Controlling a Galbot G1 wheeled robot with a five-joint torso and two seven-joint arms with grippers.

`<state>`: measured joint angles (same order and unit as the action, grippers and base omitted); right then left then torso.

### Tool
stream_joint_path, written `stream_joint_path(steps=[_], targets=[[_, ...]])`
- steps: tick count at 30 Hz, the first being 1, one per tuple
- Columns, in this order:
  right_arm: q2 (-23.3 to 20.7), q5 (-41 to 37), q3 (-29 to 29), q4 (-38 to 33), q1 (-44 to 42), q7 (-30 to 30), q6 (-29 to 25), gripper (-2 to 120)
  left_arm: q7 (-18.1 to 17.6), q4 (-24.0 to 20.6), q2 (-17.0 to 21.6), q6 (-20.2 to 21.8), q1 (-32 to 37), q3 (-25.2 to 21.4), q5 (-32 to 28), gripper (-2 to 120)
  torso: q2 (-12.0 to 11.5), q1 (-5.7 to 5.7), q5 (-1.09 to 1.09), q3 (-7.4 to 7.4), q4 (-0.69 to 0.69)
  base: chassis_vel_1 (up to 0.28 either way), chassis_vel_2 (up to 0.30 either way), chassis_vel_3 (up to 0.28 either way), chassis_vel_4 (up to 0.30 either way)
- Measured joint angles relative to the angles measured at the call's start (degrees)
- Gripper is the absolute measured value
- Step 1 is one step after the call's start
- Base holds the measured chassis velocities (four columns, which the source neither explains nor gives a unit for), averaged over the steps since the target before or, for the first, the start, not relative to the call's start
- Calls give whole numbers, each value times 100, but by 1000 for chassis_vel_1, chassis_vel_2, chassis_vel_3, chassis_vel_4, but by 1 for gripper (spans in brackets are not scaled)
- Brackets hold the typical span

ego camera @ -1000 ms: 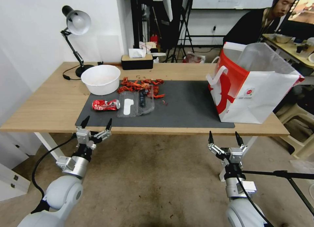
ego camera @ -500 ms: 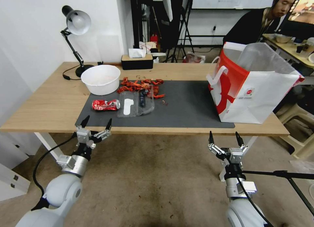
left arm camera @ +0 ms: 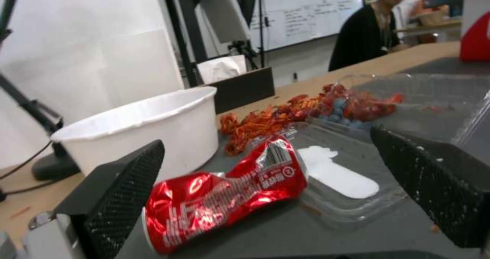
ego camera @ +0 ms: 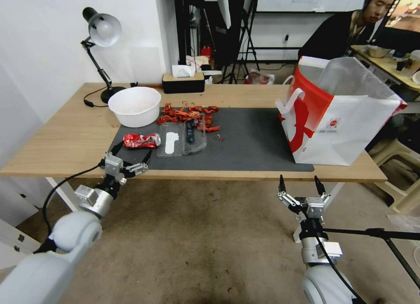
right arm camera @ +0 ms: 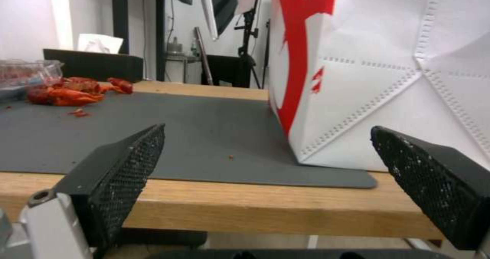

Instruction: Pick up the trash from the table and place it into the takeout bag.

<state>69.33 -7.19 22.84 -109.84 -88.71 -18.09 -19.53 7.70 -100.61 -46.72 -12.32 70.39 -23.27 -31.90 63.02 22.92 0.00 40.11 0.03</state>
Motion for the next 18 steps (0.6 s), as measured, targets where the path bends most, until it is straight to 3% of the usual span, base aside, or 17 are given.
stream_joint_path(steps=[3, 6, 7, 8, 11, 12, 14, 18], targets=[[-1, -1, -5, 4, 1, 4, 0, 100, 449, 332, 303, 19, -459, 206, -152, 100, 0, 0, -1, 0, -4, 0, 0, 0, 0], [0, -1, -5, 5, 0, 6, 1, 100, 673, 483, 420, 31, -669, 289, -196, 100, 0, 0, -1, 0, -4, 0, 0, 0, 0], [0, -1, -8, 11, 1, 10, 1, 100, 1010, 678, 567, 64, -945, 393, -247, 100, 0, 0, -1, 0, -3, 0, 0, 0, 0], [0, -1, -8, 11, 1, 10, 1, 100, 1010, 678, 567, 64, -945, 393, -247, 100, 0, 0, -1, 0, -3, 0, 0, 0, 0], [-1, -1, -25, 30, 24, 19, 4, 100, 1830, 1111, 810, 118, -1446, 538, -247, 100, 0, 0, -1, 0, -4, 0, 0, 0, 0], [-1, -1, -25, 30, 24, 19, 4, 100, 1830, 1111, 810, 118, -1446, 538, -247, 100, 0, 0, -1, 0, -4, 0, 0, 0, 0], [-4, -1, -57, 59, 54, 26, 9, 100, 2401, 1389, 954, 195, -1730, 637, -226, 100, 0, 0, 0, 0, -2, 0, 0, 0, 0], [-4, 1, -81, 85, 77, 31, 17, 100, 2931, 1690, 1008, 234, -2056, 798, -92, 100, 0, 0, -1, 0, 0, 0, 0, 0, 0]])
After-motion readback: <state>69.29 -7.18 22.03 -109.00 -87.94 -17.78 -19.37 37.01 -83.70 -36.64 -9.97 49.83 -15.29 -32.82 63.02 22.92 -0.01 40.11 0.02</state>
